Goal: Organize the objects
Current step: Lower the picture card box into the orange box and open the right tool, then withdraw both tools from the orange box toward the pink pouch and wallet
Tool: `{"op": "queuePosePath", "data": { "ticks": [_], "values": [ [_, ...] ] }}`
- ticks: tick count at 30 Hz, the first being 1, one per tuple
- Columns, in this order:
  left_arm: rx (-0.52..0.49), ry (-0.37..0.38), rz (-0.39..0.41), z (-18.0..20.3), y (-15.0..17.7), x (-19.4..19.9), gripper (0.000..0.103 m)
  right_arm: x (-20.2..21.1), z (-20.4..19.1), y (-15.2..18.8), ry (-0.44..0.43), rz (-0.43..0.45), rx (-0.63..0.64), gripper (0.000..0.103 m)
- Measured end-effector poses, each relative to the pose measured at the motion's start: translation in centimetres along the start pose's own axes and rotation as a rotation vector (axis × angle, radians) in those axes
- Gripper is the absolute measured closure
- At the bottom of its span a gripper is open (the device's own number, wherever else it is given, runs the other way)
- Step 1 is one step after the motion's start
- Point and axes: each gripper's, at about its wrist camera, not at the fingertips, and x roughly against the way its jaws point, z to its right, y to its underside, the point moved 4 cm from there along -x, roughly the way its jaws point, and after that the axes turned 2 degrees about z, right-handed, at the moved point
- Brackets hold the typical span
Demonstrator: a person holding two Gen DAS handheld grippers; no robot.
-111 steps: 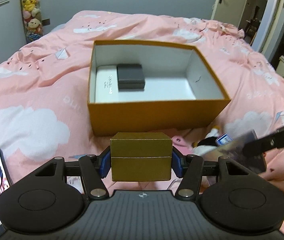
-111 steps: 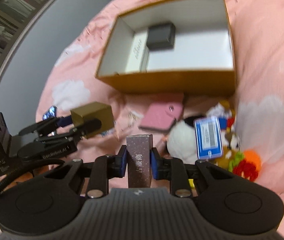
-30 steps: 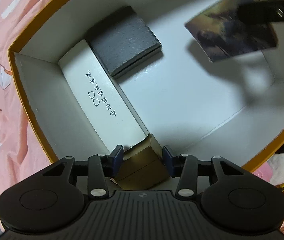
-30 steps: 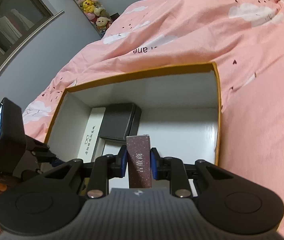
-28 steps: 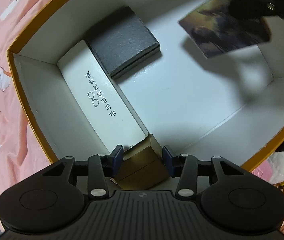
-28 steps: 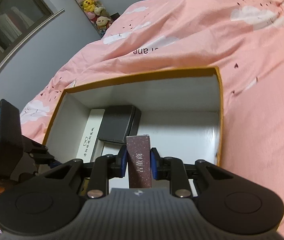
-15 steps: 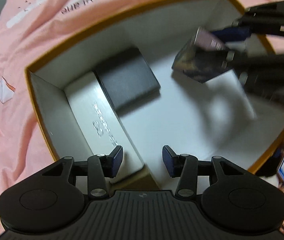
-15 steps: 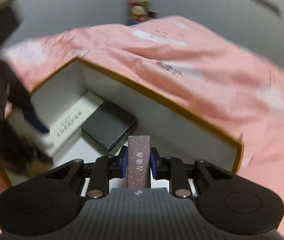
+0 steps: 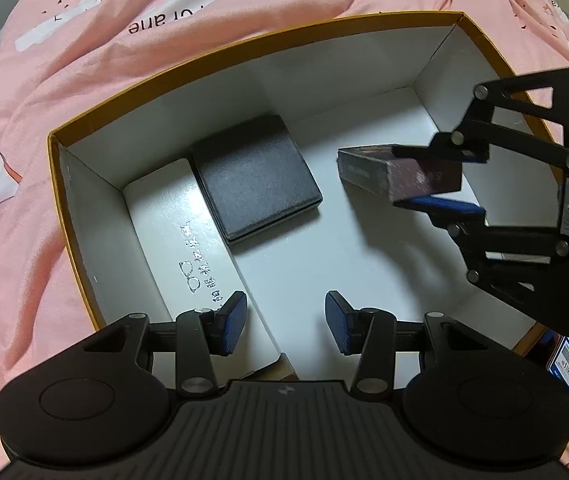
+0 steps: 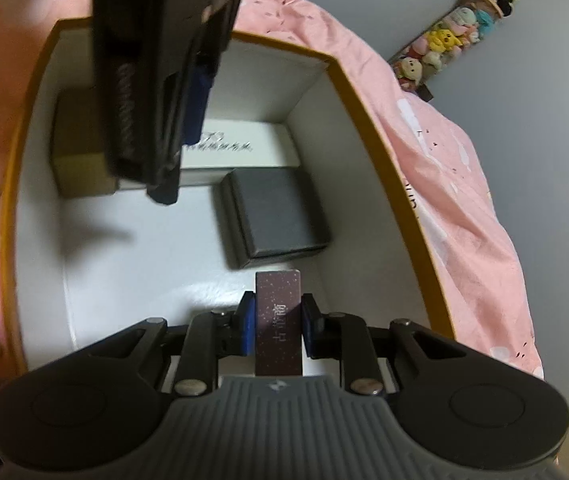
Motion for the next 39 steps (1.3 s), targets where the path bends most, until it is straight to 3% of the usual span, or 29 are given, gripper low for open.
{"op": "queuePosePath", "data": {
  "ticks": [3,10,16,24,25,30,32,35,39],
  "values": [
    [0.005,0.003,0.003,0.0,0.0,-0.2,0.049,0.0,-0.6,0.0,-0.049,-0.04,-0.011,0.073],
    [0.002,0.009,-0.001,0.3,0.5,-0.4,0.049,-1.6,0.5,0.9,-0.087,-0.153,-0.175,0.036],
    [0.004,0.013,0.002,0.4,0.8,-0.3,0.049,-4.6,2.2,2.0,-0.153,-0.28,-0.389,0.027],
    [0.011,0.016,-0.001,0.1,0.8,-0.5,0.049,-6.7,4.2,2.9,-0.263,-0.398,-0.577,0.03],
    [0.01,0.017,-0.002,0.1,0.8,-0.6,0.049,-6.9,4.4,2.8,-0.273,-0.397,-0.588,0.037],
    [0.013,0.019,-0.004,0.0,0.8,-0.8,0.049,-7.8,4.6,1.8,-0.265,-0.367,-0.558,0.05],
    [0.017,0.02,0.001,-0.2,0.7,-0.8,0.049,-8.0,4.9,1.2,-0.27,-0.343,-0.554,0.061],
    [0.019,0.023,0.006,-0.3,0.7,-0.8,0.049,-8.3,5.1,0.3,-0.236,-0.316,-0.512,0.064],
    [0.016,0.02,0.018,-0.3,0.5,-0.6,0.049,-8.6,5.1,-0.5,-0.253,-0.3,-0.519,0.065]
  ]
}}
